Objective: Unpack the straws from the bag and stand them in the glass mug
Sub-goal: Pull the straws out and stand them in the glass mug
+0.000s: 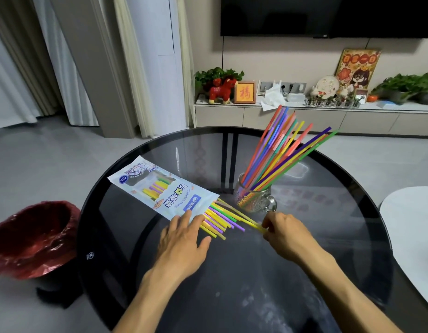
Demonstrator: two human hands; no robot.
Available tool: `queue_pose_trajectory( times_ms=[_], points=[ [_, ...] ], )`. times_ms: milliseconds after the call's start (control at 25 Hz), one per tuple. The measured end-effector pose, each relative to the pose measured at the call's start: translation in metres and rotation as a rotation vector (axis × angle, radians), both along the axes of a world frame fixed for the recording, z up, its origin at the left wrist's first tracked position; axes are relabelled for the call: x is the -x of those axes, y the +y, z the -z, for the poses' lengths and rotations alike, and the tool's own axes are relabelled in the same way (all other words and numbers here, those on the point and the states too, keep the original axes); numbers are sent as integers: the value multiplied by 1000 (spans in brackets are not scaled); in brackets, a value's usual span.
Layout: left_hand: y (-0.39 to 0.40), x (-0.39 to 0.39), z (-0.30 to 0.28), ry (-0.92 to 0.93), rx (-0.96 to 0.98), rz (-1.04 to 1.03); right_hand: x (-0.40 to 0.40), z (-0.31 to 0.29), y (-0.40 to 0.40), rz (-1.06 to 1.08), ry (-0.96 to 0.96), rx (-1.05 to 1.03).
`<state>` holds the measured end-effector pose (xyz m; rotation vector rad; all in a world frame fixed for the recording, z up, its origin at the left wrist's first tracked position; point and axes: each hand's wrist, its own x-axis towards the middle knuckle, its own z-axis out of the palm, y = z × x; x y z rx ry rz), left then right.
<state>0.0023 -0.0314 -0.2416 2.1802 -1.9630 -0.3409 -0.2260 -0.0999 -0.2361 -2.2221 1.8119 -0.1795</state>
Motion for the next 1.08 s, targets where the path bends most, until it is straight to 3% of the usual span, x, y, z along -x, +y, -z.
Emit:
queue_pose_trajectory(
  times_ms=[240, 400, 520, 720, 1080],
  points=[
    [-3, 0, -3, 7, 3, -35, 15, -18, 5, 72, -73, 14],
    [-5, -1, -4, 18, 14, -34, 26, -44, 8, 24, -355, -14],
    [-4, 1, -3, 53, 39, 4, -2, -33, 11, -57, -477, 92],
    [4, 7, -1, 82, 75, 66, -51, 3, 7, -134, -201, 289],
    [3, 8, -1, 45, 59, 100, -56, -5, 13, -164, 206, 205]
  ],
)
